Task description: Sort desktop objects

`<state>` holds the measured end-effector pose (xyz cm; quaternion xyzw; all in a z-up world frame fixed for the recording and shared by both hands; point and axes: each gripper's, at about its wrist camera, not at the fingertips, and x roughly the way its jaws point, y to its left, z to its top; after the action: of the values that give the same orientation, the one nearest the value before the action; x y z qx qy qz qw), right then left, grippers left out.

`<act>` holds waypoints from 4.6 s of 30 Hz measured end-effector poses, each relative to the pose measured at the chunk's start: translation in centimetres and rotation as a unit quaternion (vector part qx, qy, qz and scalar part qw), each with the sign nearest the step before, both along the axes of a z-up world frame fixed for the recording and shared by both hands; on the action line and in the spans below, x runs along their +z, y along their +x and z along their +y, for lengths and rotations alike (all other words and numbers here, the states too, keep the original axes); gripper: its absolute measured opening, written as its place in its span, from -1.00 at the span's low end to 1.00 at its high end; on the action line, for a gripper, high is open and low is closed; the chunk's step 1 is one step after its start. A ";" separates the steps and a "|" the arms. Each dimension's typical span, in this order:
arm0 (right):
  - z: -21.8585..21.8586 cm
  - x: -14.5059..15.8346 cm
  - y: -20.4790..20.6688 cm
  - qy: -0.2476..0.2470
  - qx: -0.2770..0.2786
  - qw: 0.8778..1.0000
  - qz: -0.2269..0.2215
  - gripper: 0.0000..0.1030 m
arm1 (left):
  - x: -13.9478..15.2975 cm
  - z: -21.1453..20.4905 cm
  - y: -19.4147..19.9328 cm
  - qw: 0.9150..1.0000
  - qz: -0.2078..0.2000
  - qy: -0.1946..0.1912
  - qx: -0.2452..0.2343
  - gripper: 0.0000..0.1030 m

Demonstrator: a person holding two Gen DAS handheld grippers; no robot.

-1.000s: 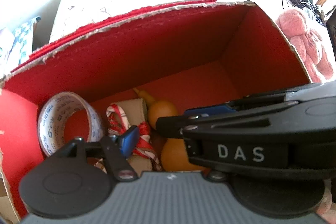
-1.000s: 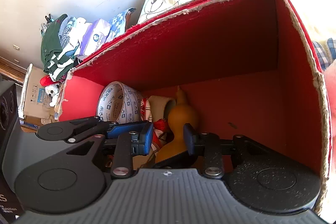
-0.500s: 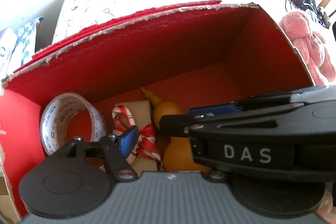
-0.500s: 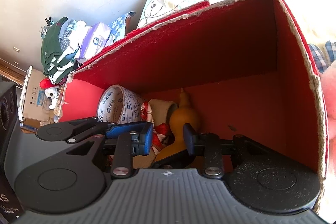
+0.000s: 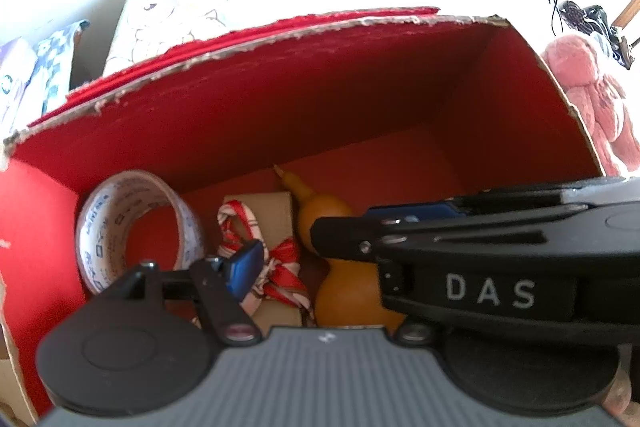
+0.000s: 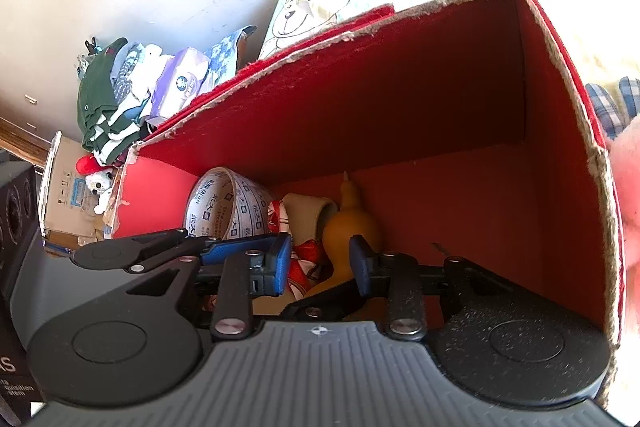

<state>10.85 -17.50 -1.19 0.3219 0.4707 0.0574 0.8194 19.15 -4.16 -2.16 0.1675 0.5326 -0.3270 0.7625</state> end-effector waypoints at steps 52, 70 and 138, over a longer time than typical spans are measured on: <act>0.5 0.6 -1.3 -0.025 -0.017 0.999 -0.028 -0.27 | -0.6 1.1 -0.2 0.997 -0.034 0.046 0.047 0.42; -0.7 2.9 -4.4 -0.018 -0.019 0.993 -0.116 -0.20 | 4.4 2.7 -5.7 0.976 -0.143 0.056 0.153 0.55; -9.9 14.3 -27.6 -0.112 -0.108 0.971 -0.180 0.13 | 13.2 -2.2 -15.8 0.970 -0.112 -0.166 -0.138 0.46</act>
<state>-16.77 -27.45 13.15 0.2612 0.2813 -0.0279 0.9229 3.31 -6.32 11.07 0.1462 0.3537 -0.4922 0.7818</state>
